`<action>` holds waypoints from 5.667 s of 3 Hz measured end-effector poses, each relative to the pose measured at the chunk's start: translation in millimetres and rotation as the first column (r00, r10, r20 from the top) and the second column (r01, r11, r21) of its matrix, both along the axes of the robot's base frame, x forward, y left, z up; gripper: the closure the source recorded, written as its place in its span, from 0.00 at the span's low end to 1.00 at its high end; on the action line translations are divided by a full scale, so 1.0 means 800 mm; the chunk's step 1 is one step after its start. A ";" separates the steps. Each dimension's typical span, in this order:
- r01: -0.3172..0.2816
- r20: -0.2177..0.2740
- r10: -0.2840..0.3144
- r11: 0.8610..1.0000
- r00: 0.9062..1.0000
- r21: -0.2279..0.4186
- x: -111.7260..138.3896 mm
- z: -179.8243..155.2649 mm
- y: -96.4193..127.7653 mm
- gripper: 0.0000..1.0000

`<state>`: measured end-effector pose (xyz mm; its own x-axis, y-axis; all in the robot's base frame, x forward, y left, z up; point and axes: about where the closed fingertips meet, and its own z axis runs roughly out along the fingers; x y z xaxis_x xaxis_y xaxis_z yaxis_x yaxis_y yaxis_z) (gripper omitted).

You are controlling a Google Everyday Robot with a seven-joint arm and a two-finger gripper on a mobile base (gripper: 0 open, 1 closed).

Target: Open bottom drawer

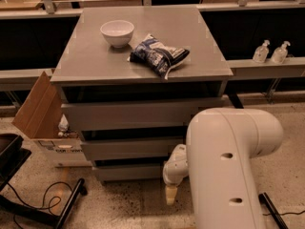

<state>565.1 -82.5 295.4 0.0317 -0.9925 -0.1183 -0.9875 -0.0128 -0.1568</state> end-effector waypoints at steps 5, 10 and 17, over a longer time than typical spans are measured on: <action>0.057 0.078 -0.051 0.995 0.996 -0.077 0.055 -0.115 -0.058 0.00; 0.106 0.141 -0.109 0.994 0.984 0.029 0.102 -0.155 -0.022 0.49; 0.112 0.127 -0.114 0.993 0.985 0.028 0.094 -0.143 -0.022 0.82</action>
Offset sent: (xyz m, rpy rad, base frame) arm 0.0044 -0.0090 -0.1234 -0.1202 0.0223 0.0072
